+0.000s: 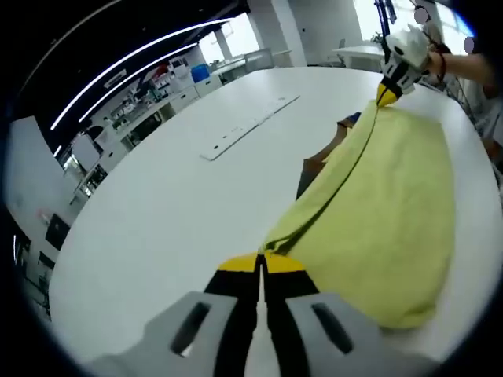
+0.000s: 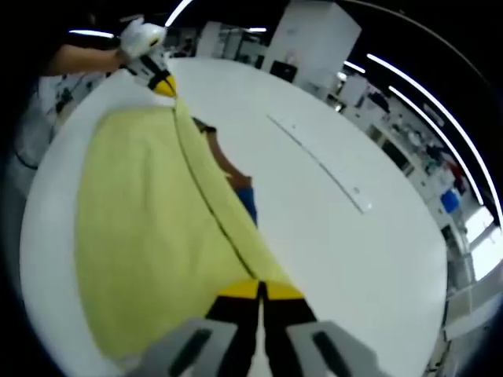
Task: Fold the garment on the visible template until the final outline fits inside the template.
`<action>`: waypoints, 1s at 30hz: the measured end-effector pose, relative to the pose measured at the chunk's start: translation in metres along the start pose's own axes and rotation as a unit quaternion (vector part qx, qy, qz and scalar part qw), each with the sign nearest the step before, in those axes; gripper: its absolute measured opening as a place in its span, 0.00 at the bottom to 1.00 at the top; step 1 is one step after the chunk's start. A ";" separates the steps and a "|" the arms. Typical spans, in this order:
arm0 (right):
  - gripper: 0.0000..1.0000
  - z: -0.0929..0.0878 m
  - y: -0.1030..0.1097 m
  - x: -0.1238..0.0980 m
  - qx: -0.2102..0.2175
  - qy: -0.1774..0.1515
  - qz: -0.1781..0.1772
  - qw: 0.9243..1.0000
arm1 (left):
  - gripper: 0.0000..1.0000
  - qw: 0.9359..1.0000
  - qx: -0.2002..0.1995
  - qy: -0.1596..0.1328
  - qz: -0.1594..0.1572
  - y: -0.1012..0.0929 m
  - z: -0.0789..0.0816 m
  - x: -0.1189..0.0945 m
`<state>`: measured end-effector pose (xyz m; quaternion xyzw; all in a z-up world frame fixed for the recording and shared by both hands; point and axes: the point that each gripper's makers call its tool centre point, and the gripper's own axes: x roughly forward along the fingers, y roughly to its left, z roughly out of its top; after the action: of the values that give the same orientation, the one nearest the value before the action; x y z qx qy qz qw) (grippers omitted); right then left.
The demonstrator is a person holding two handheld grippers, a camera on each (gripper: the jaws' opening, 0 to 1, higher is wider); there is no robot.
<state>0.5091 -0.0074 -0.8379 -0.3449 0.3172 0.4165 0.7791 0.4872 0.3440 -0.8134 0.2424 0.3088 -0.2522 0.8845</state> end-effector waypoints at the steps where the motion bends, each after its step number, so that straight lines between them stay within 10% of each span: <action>1: 0.01 -0.002 0.001 0.003 -0.003 0.002 0.002 1.000 | 0.00 1.000 0.001 0.001 -0.001 -0.001 -0.001 0.001; 15: 0.07 0.000 -0.007 0.010 0.048 -0.020 0.025 0.998 | 0.09 0.995 0.093 0.023 -0.032 -0.013 -0.012 0.014; 30: 0.00 0.009 -0.014 0.010 0.059 -0.028 -0.013 0.998 | 0.00 0.999 0.041 -0.002 -0.013 -0.006 -0.002 0.017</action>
<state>0.5276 -0.0020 -0.8370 -0.2903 0.3148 0.3965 0.8121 0.4943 0.3353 -0.8278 0.2739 0.2998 -0.2763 0.8711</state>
